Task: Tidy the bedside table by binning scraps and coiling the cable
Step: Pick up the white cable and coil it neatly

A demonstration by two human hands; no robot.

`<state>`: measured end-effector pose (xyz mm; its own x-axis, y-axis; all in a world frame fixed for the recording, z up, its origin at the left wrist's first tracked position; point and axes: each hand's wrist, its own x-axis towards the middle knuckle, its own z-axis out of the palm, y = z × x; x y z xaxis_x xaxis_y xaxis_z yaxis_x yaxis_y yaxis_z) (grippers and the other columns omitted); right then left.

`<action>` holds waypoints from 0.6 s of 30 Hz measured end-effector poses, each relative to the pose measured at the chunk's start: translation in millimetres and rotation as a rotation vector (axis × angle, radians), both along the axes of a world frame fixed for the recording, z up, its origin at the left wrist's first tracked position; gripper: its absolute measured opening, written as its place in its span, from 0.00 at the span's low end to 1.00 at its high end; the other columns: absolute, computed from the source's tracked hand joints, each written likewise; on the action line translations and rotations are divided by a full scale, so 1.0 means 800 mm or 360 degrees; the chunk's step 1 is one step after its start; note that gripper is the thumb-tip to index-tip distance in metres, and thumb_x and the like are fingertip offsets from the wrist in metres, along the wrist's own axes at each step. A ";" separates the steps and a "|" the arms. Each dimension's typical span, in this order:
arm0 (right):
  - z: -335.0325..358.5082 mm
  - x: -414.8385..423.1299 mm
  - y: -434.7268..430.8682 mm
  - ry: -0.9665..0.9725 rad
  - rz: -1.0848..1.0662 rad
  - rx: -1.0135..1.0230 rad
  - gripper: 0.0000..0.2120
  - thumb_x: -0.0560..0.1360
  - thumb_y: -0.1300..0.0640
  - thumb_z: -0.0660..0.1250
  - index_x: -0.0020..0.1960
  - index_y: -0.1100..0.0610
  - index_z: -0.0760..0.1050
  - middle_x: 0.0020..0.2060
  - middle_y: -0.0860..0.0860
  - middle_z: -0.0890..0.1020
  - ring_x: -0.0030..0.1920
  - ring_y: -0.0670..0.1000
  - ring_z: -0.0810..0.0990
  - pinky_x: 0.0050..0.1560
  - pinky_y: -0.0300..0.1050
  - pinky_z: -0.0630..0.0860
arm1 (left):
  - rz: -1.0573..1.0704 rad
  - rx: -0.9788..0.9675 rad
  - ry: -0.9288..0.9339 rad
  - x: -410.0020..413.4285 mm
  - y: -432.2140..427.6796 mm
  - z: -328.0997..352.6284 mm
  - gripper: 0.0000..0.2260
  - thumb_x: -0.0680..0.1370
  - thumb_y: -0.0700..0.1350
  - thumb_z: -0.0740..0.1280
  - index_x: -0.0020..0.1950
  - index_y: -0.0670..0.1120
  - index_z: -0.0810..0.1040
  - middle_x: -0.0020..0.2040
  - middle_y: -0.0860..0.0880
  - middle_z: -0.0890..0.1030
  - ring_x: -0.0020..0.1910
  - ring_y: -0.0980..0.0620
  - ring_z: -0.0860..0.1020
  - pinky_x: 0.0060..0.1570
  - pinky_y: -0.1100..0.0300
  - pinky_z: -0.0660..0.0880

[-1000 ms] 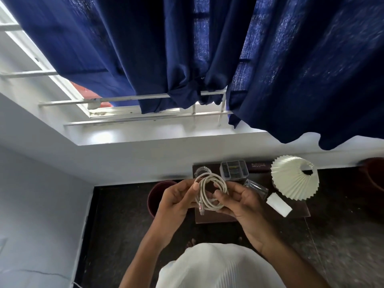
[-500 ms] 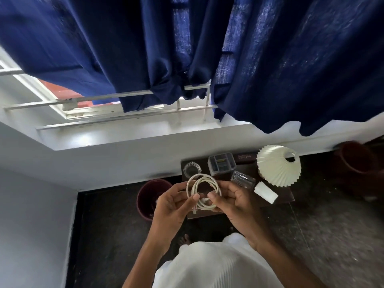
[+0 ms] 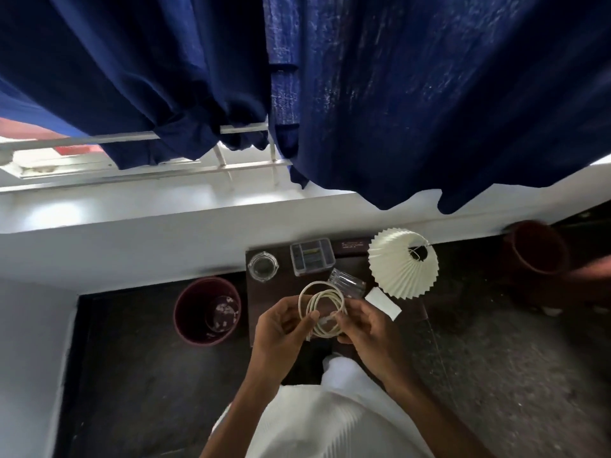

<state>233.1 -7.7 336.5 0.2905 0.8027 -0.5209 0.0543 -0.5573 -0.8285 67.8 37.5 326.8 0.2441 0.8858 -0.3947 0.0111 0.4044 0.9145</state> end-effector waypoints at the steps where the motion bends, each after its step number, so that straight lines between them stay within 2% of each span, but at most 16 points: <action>1: -0.010 0.012 0.002 -0.0006 0.0013 -0.0011 0.12 0.78 0.55 0.70 0.61 0.53 0.78 0.53 0.49 0.85 0.51 0.47 0.86 0.48 0.44 0.84 | 0.0031 -0.0024 0.0027 0.014 -0.001 -0.007 0.10 0.76 0.38 0.73 0.56 0.41 0.82 0.48 0.45 0.88 0.48 0.45 0.87 0.48 0.54 0.84; 4: -0.051 0.052 0.014 -0.0051 0.0072 -0.0046 0.11 0.78 0.54 0.69 0.60 0.52 0.79 0.53 0.48 0.85 0.51 0.46 0.85 0.47 0.42 0.84 | 0.0128 -0.0109 0.0155 0.058 0.000 -0.044 0.08 0.77 0.35 0.72 0.55 0.42 0.83 0.47 0.46 0.88 0.47 0.47 0.87 0.45 0.60 0.83; 7: -0.103 0.081 0.026 -0.0161 0.0110 -0.0076 0.07 0.78 0.52 0.69 0.56 0.48 0.79 0.51 0.46 0.85 0.49 0.43 0.85 0.49 0.45 0.85 | 0.0170 -0.0141 0.0292 0.093 0.003 -0.088 0.08 0.78 0.37 0.72 0.56 0.43 0.83 0.48 0.48 0.88 0.48 0.49 0.87 0.46 0.59 0.83; 9: -0.143 0.092 0.036 -0.0208 0.0109 -0.0111 0.10 0.78 0.50 0.69 0.59 0.48 0.79 0.52 0.46 0.85 0.50 0.43 0.84 0.51 0.47 0.84 | 0.0194 -0.0163 0.0383 0.114 0.011 -0.123 0.08 0.77 0.38 0.73 0.56 0.45 0.83 0.48 0.50 0.88 0.48 0.52 0.87 0.47 0.58 0.84; 12: -0.199 0.097 0.058 -0.0260 0.0000 -0.0130 0.16 0.79 0.53 0.68 0.66 0.52 0.74 0.57 0.48 0.82 0.50 0.39 0.80 0.48 0.30 0.79 | 0.0220 -0.0151 0.0472 0.140 0.034 -0.177 0.07 0.77 0.39 0.74 0.55 0.47 0.84 0.46 0.51 0.88 0.46 0.53 0.87 0.48 0.53 0.84; 14: -0.231 0.095 0.076 -0.0359 -0.0078 -0.0122 0.15 0.80 0.54 0.67 0.66 0.54 0.74 0.57 0.49 0.82 0.49 0.41 0.79 0.42 0.24 0.74 | 0.0262 -0.0163 0.0519 0.157 0.054 -0.214 0.07 0.77 0.40 0.73 0.53 0.48 0.85 0.45 0.52 0.88 0.45 0.54 0.86 0.49 0.50 0.84; 17: -0.290 0.095 0.103 -0.0384 -0.0250 -0.0069 0.14 0.79 0.54 0.68 0.63 0.53 0.75 0.57 0.51 0.82 0.54 0.48 0.80 0.45 0.26 0.73 | 0.0339 -0.0305 0.0511 0.181 0.089 -0.278 0.05 0.77 0.42 0.73 0.51 0.49 0.85 0.44 0.52 0.88 0.44 0.53 0.86 0.51 0.46 0.83; 18: -0.307 0.095 0.109 -0.0405 -0.0313 -0.0048 0.14 0.79 0.55 0.69 0.63 0.53 0.75 0.57 0.50 0.81 0.55 0.49 0.81 0.48 0.31 0.75 | 0.0335 -0.0351 0.0483 0.190 0.098 -0.299 0.05 0.76 0.43 0.73 0.51 0.49 0.85 0.44 0.51 0.88 0.45 0.52 0.87 0.51 0.44 0.83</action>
<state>309.0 79.3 90.8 0.5624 0.7038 -0.4341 0.1468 -0.6016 -0.7852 220.2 115.8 87.7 -0.0896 0.7902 -0.6063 0.1623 0.6121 0.7739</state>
